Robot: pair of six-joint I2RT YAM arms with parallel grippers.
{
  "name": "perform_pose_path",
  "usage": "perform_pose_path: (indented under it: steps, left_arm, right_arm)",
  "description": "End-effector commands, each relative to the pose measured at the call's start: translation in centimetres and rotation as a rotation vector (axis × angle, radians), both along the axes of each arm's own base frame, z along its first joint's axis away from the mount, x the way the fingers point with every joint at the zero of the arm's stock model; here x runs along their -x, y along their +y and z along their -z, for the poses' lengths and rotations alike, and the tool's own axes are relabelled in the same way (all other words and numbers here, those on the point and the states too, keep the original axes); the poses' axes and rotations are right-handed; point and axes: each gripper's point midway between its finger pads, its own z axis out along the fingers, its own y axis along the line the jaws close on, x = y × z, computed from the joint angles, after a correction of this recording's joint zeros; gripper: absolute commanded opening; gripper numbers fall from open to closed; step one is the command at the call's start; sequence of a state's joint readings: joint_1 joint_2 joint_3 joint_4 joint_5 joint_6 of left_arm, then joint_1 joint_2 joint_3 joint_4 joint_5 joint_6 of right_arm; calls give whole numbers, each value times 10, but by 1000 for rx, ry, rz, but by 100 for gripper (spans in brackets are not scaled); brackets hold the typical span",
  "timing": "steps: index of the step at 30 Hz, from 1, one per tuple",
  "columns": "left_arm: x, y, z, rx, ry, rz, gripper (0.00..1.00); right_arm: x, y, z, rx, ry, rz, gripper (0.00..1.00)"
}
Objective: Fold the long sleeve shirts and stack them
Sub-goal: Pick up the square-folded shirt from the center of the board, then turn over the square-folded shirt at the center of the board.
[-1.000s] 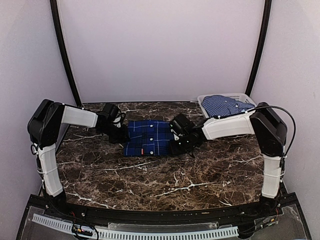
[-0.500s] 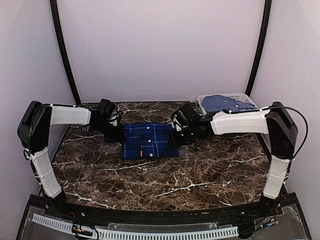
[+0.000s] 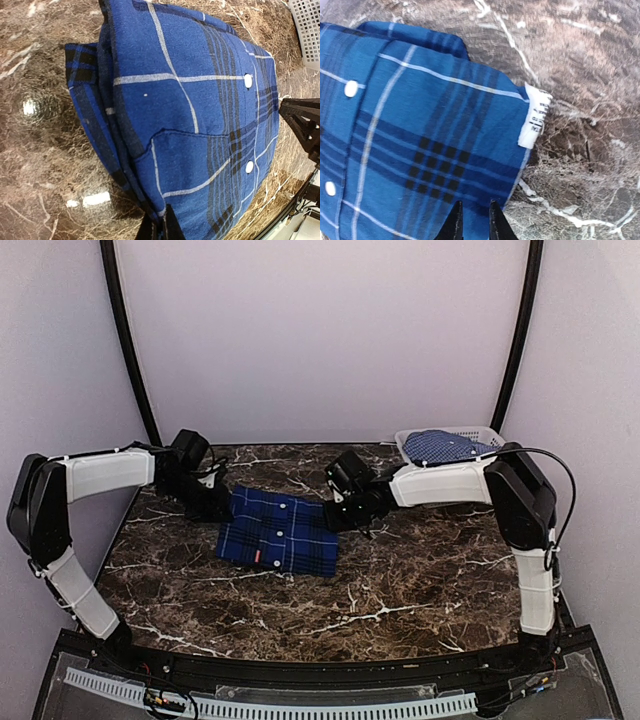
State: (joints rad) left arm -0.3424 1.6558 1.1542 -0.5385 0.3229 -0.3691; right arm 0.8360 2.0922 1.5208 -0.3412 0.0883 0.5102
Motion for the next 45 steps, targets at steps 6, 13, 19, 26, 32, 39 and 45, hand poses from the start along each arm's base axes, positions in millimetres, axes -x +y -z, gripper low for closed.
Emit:
perform_pose_path:
  steps: [6,13,19,26,32,39,45]
  left_arm:
    - [1,7,-55,14,-102,29,0]
    - [-11,-8,-92,91,-176,72,0]
    - [-25,-20,-135,161,-261,81,0]
    - [-35,-48,-171,318,-304,145,0]
    - [-28,-81,-186,428,-290,190,0]
    - [-21,-111,-175,472,-245,232,0]
    - [-3,-124,-150,523,-171,240,0]
  right_arm:
    - [11,20,11,-21,33,-32,11]
    - [16,47,32,-56,76,-65,8]
    - [26,69,40,-135,110,-82,6]
    - [18,123,23,-358,125,-100,6]
    - [-3,170,9,-530,109,-122,7]
    - [-9,215,-19,-824,157,-166,8]
    - [-18,210,-28,-949,186,-208,12]
